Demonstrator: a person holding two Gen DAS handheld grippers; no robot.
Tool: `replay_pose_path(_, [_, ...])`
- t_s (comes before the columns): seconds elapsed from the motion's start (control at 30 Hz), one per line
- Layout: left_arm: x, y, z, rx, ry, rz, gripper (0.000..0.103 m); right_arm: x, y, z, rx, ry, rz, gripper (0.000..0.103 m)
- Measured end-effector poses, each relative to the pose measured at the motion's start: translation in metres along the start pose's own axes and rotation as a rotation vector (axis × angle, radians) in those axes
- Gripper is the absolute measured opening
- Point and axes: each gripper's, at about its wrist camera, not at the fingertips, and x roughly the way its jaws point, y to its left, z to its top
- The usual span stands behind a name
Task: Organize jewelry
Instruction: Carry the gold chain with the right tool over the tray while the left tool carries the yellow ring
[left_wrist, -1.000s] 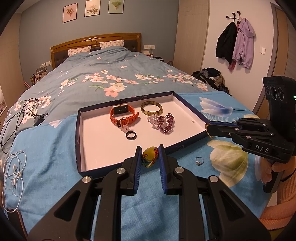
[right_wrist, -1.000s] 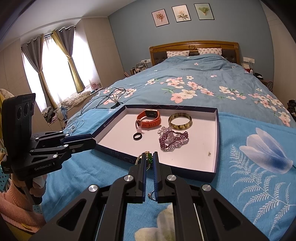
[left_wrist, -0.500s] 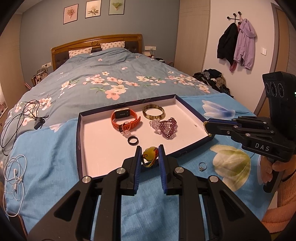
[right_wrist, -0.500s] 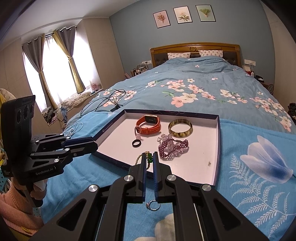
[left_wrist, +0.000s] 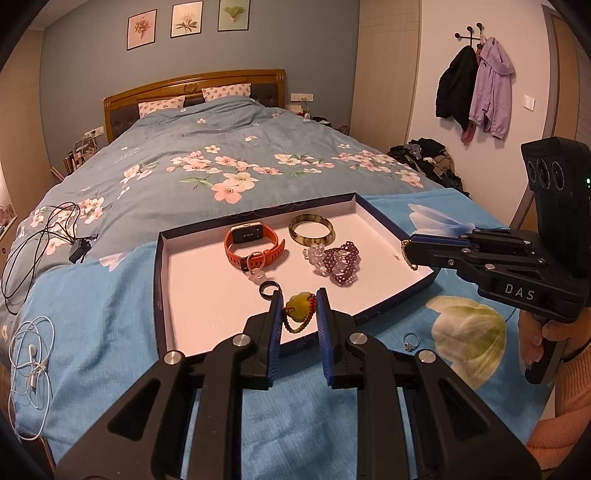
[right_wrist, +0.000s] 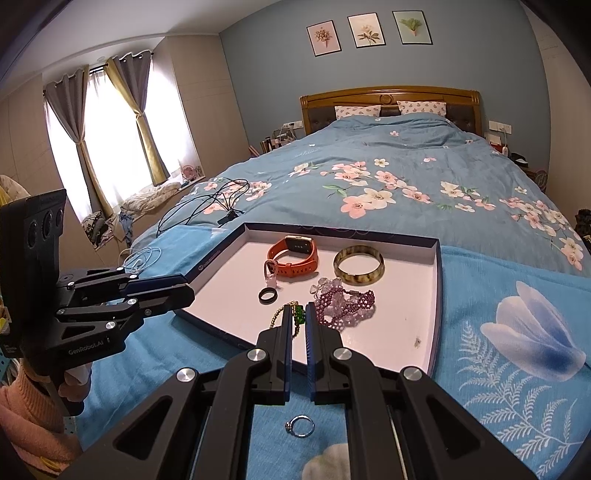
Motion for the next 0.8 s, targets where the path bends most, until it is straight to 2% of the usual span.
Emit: replay_pose_path(0.8, [0.016, 0.007, 0.008, -0.005, 0.003, 0.008, 0.018, 0.014, -0.002, 0.016, -0.008, 0.011, -0.009, 0.005])
